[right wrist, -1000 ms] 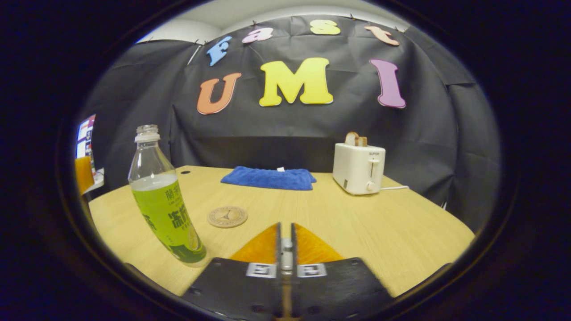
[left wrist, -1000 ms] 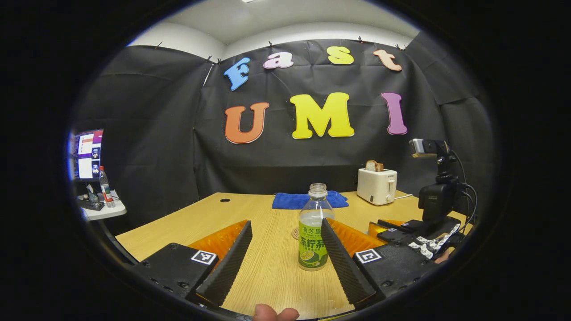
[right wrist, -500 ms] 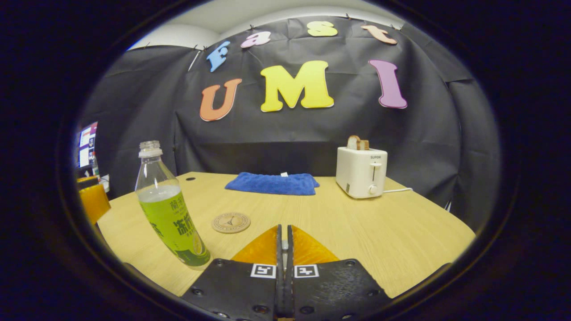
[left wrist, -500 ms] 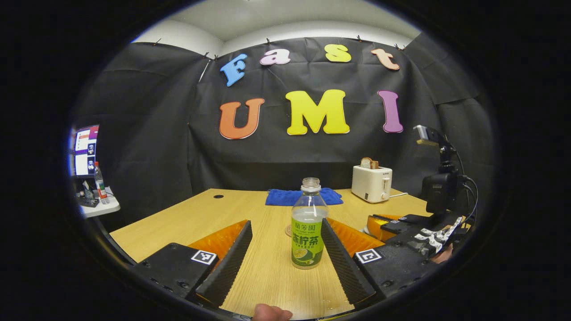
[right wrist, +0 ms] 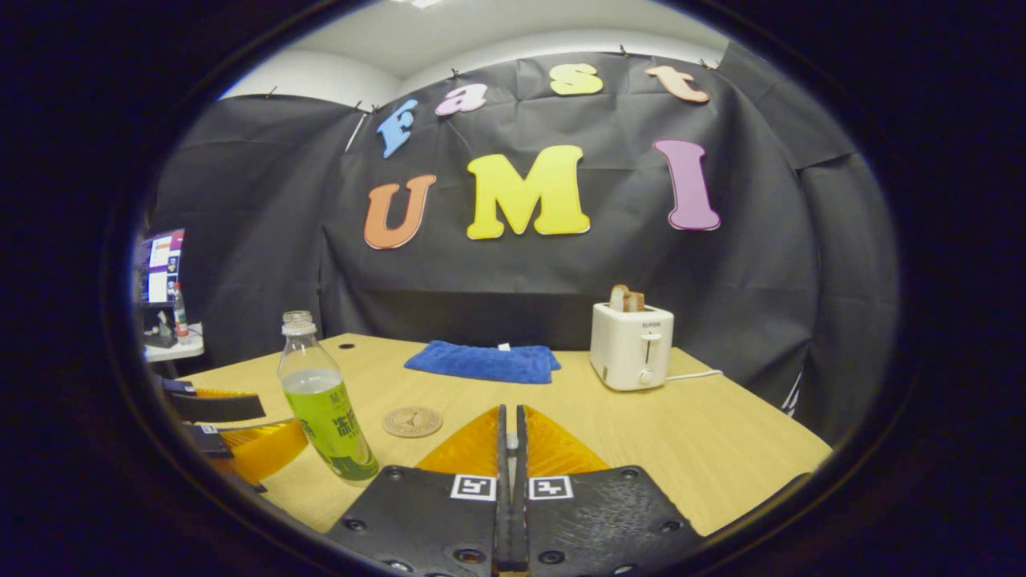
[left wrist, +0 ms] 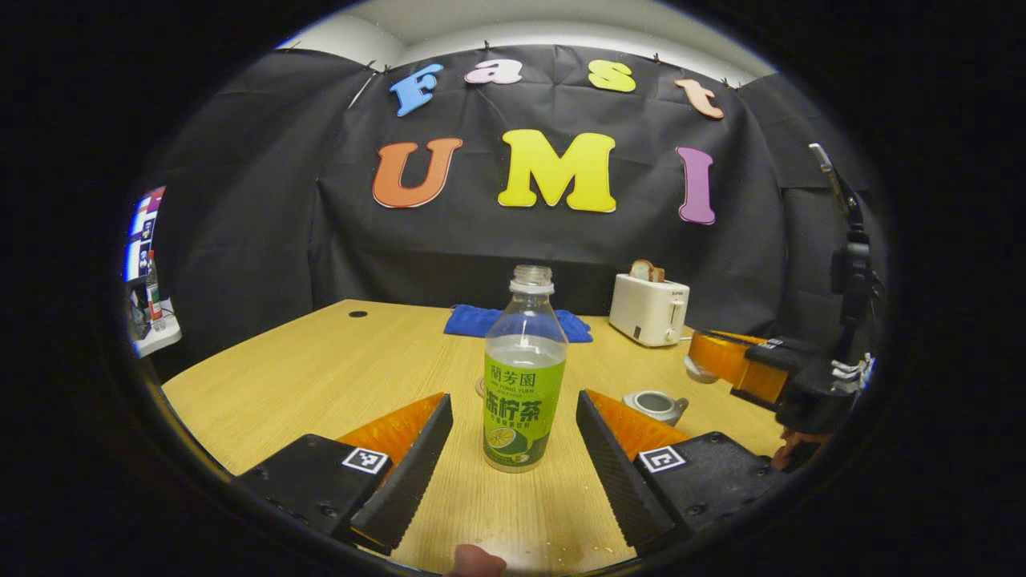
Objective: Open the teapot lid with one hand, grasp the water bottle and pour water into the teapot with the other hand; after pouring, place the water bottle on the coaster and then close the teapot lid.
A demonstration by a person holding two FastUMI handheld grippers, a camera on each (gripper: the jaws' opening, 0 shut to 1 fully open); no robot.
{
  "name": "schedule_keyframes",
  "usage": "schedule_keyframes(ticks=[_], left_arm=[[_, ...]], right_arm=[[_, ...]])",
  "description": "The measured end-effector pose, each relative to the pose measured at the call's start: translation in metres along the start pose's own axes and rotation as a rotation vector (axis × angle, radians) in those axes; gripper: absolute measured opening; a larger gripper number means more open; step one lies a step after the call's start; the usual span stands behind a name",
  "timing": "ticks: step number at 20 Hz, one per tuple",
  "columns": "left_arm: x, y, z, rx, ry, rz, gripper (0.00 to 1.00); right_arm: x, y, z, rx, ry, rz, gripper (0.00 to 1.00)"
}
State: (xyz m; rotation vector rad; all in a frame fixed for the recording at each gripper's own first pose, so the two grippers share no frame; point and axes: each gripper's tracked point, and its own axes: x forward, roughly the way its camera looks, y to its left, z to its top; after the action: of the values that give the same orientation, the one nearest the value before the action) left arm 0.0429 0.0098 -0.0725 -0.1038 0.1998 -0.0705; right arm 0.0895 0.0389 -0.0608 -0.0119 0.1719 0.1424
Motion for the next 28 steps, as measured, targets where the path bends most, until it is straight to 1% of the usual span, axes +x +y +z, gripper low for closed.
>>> schedule_keyframes(ticks=[7,14,17,18,19,20,22,23,26,28], left_arm=[[0.032,-0.001,-0.021,0.02,0.06,0.017,0.98],[0.044,0.0,-0.032,0.001,0.1,0.015,0.98],[0.048,-0.002,-0.032,0.004,0.104,0.012,0.86],[0.049,-0.001,-0.032,0.012,0.108,0.011,0.85],[0.05,-0.001,-0.032,0.021,0.112,0.011,0.8],[0.049,-0.001,-0.032,0.03,0.122,0.01,0.8],[0.048,0.0,-0.028,0.072,0.135,0.016,0.78],[0.047,0.002,-0.022,0.112,0.13,0.026,0.77],[0.044,0.015,-0.001,0.261,0.112,0.089,0.75],[0.043,0.015,0.006,0.386,0.129,0.092,0.75]], right_arm=[[-0.01,-0.023,0.0,-0.005,0.006,-0.028,0.0],[-0.013,-0.038,-0.002,-0.002,0.015,-0.051,0.0],[-0.016,-0.044,-0.005,0.001,0.024,-0.055,0.0],[-0.017,-0.046,-0.005,0.003,0.025,-0.055,0.0],[-0.019,-0.049,-0.004,0.006,0.024,-0.057,0.0],[-0.02,-0.052,-0.004,0.01,0.022,-0.059,0.0],[-0.022,-0.055,-0.003,0.017,0.027,-0.053,0.0],[-0.023,-0.057,-0.002,0.016,0.025,-0.051,0.0],[-0.024,-0.061,-0.002,0.015,0.02,-0.046,0.0],[-0.026,-0.062,-0.003,0.023,0.022,-0.033,0.0]])
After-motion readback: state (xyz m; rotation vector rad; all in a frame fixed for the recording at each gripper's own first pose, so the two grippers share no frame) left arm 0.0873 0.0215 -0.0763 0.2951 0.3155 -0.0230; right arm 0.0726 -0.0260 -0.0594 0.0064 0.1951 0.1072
